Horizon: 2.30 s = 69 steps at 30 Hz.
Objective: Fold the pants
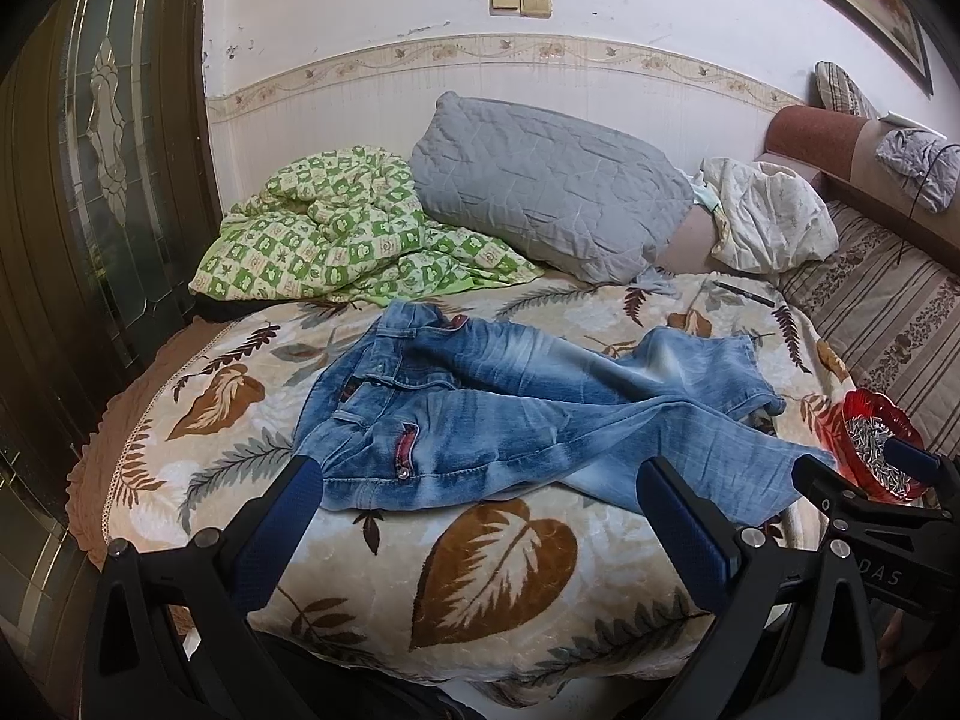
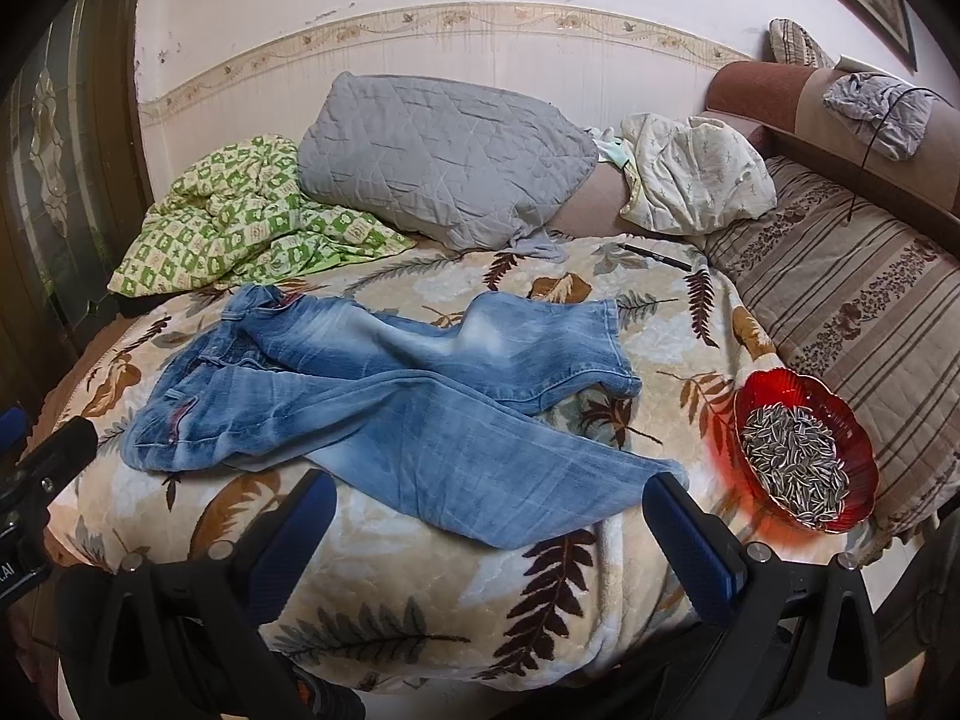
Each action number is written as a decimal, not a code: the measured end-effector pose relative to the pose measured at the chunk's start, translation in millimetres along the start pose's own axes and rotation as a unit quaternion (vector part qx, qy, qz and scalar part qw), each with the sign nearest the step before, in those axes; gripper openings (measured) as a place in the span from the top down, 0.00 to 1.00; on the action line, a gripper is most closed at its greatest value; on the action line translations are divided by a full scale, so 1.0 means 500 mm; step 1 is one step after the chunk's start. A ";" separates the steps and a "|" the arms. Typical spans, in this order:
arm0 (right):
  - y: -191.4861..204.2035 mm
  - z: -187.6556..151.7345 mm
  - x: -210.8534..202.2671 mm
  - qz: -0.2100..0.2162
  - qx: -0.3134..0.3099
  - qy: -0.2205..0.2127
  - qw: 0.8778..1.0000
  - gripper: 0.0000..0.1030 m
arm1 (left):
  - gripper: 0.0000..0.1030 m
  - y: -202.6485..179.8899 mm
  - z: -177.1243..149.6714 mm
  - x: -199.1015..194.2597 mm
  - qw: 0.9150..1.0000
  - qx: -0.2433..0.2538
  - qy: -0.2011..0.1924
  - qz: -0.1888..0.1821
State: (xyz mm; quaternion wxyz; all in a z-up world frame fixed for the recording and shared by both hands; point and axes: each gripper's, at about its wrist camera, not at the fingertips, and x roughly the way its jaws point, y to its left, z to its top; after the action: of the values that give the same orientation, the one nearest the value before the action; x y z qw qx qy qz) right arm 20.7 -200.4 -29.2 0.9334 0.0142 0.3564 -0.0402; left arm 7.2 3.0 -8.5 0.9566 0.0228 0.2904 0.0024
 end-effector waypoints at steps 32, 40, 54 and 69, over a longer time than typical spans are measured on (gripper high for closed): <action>-0.299 0.309 0.449 0.102 0.003 0.133 0.986 0.00 | 0.00 -0.321 0.251 0.543 0.859 0.332 0.136 -0.366; -0.338 0.305 0.613 0.122 0.057 0.193 0.972 0.20 | 0.00 -0.386 0.250 0.660 0.818 0.381 0.158 -0.400; -0.292 0.290 0.664 0.153 0.018 0.206 0.966 0.92 | 0.67 -0.426 0.193 0.741 0.793 0.377 0.224 -0.424; -0.324 0.518 0.608 0.095 0.023 0.087 0.991 0.94 | 0.91 -0.451 0.417 0.738 0.860 0.337 0.111 -0.367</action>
State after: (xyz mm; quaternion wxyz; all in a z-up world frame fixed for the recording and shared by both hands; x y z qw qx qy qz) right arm 404.5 -395.7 -38.4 0.8978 0.0729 0.4324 0.0419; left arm 427.8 -224.5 -50.4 0.7836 0.2353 0.3648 -0.4445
